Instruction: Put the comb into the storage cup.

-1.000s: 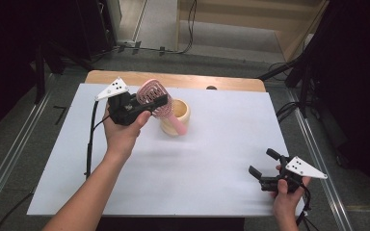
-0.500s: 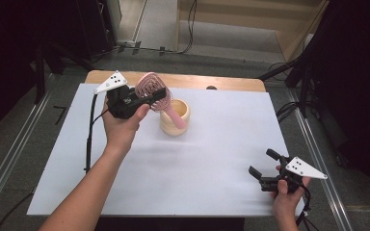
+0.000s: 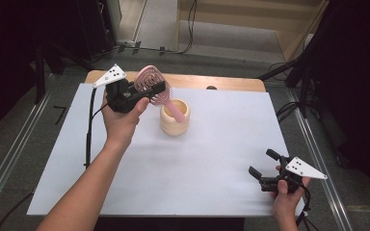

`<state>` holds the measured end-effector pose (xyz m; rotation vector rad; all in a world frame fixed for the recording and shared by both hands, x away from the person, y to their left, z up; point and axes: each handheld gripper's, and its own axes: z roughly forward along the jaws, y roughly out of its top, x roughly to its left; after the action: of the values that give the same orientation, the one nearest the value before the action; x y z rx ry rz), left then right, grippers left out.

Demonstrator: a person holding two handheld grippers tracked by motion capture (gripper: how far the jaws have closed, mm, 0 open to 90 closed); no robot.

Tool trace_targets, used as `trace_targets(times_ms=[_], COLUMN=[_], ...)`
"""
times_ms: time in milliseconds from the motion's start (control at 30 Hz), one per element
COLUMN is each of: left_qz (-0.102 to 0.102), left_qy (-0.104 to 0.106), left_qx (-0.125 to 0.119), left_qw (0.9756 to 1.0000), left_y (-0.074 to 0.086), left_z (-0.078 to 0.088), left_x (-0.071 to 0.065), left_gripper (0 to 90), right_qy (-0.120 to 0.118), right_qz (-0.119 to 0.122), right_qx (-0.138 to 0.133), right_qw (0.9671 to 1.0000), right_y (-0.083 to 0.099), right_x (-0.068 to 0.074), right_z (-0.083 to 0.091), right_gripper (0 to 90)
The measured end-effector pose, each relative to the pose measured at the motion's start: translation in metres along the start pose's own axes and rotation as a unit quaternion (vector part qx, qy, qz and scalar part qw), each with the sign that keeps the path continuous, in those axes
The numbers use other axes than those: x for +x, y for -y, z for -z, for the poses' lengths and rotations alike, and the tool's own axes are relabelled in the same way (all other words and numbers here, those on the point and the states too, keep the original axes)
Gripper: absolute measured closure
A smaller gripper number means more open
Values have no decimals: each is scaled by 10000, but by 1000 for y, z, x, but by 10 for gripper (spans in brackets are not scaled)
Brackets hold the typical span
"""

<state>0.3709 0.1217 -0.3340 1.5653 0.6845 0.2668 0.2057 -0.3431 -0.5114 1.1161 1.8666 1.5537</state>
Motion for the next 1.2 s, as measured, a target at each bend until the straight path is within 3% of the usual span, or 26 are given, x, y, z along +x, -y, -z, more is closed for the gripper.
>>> trace_targets(times_ms=[600, 1000, 1200], left_qz=[55, 51, 45], left_qy=[-193, -399, -404], left_qx=[-95, -81, -45], left_qw=[9998, 9992, 9992], left_y=[-6, -2, 1], left_z=[-7, -14, -18], left_x=[13, 22, 24], left_gripper=[638, 637, 637], right_qy=[-18, -50, -75], right_qz=[1, -21, -17], right_qx=[-5, -16, -33], right_qw=[10000, 10000, 10000], right_y=[0, 0, 0], right_x=[0, 0, 0], right_z=[0, 0, 0], right_gripper=[0, 0, 0])
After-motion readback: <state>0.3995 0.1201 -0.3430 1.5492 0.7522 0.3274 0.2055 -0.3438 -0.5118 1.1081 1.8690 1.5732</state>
